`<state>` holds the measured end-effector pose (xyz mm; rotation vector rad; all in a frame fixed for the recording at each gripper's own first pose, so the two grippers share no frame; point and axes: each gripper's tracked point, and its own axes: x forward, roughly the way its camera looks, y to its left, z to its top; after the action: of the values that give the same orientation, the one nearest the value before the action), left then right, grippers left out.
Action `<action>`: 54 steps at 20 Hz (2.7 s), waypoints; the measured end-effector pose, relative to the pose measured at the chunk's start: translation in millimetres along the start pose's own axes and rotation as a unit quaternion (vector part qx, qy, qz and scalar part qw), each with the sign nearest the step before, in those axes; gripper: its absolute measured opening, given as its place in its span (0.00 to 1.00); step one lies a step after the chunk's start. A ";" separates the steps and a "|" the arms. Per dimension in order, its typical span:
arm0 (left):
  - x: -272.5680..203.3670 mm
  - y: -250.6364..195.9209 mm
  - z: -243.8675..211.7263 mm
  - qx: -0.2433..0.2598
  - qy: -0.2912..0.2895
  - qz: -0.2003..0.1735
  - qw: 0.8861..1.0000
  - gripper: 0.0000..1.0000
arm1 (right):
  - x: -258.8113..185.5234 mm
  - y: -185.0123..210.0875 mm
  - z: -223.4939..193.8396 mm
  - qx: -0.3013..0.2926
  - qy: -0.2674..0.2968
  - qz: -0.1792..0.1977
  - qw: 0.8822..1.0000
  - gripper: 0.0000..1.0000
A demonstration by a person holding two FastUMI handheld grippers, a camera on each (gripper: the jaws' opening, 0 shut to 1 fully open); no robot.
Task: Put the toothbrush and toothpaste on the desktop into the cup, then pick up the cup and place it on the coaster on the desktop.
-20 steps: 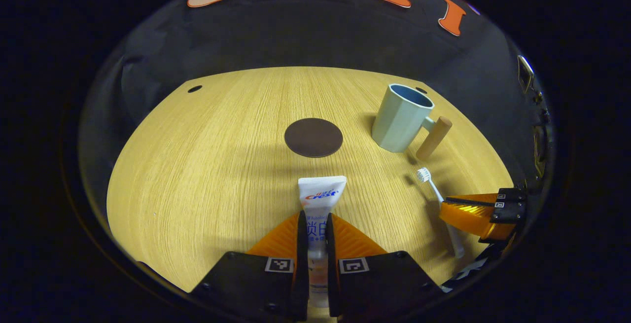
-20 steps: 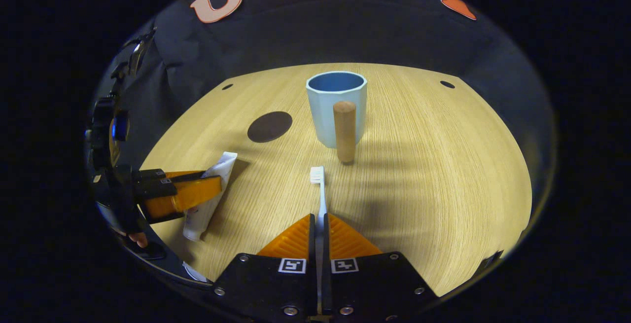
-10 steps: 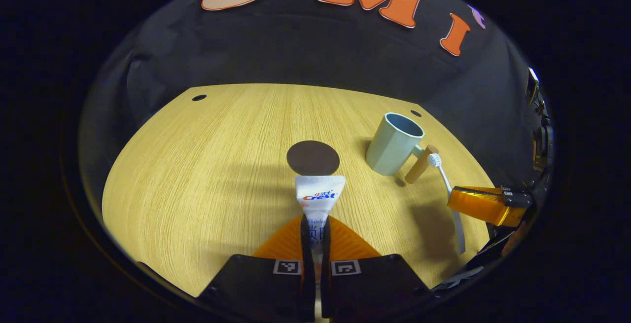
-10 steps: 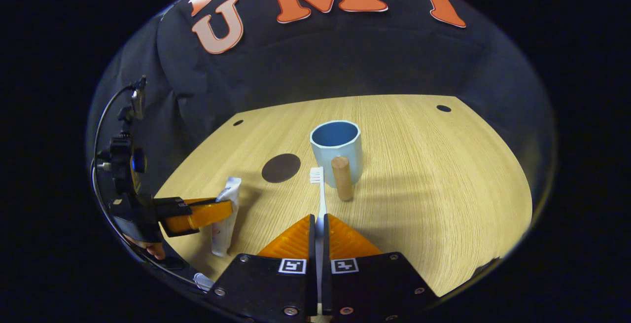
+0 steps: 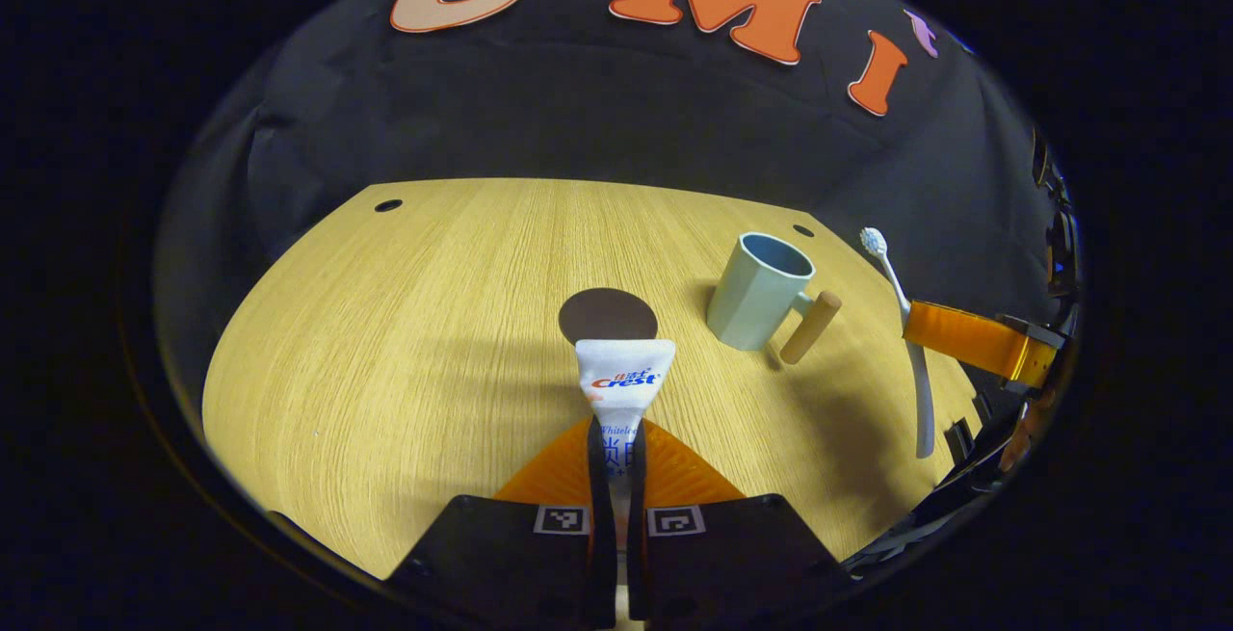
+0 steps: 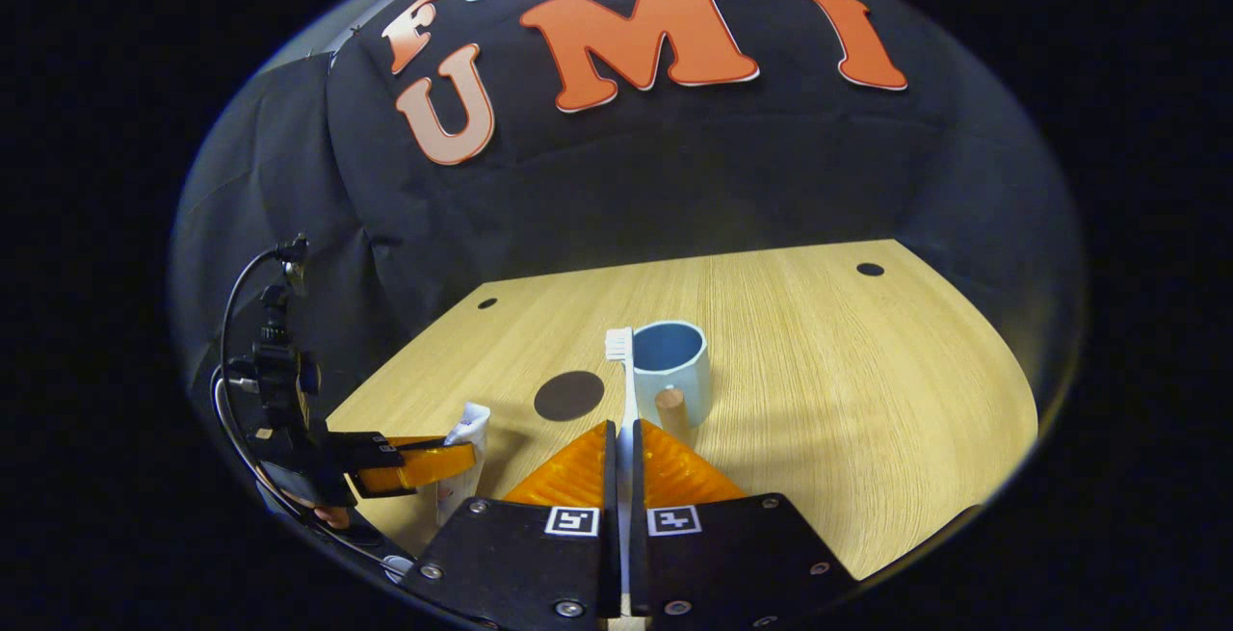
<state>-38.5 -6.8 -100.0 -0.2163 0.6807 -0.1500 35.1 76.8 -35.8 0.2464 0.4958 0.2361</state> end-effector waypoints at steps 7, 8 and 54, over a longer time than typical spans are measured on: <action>-16.5 8.3 30.6 0.012 -0.053 0.012 0.998 0.08 | 5.3 9.4 58.0 -0.028 -0.095 0.021 0.995 0.04; -16.9 8.8 32.2 0.014 -0.060 0.014 0.998 0.08 | 6.5 12.4 66.8 -0.027 -0.113 0.028 0.993 0.04; -55.6 -46.1 113.2 0.039 -0.183 -0.021 0.982 0.09 | 110.9 -42.5 74.6 -0.021 -0.251 0.035 0.967 0.08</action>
<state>-12.0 -22.9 30.7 -0.1761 0.3041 -0.1717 173.6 54.9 -33.2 0.2720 -0.0206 0.2432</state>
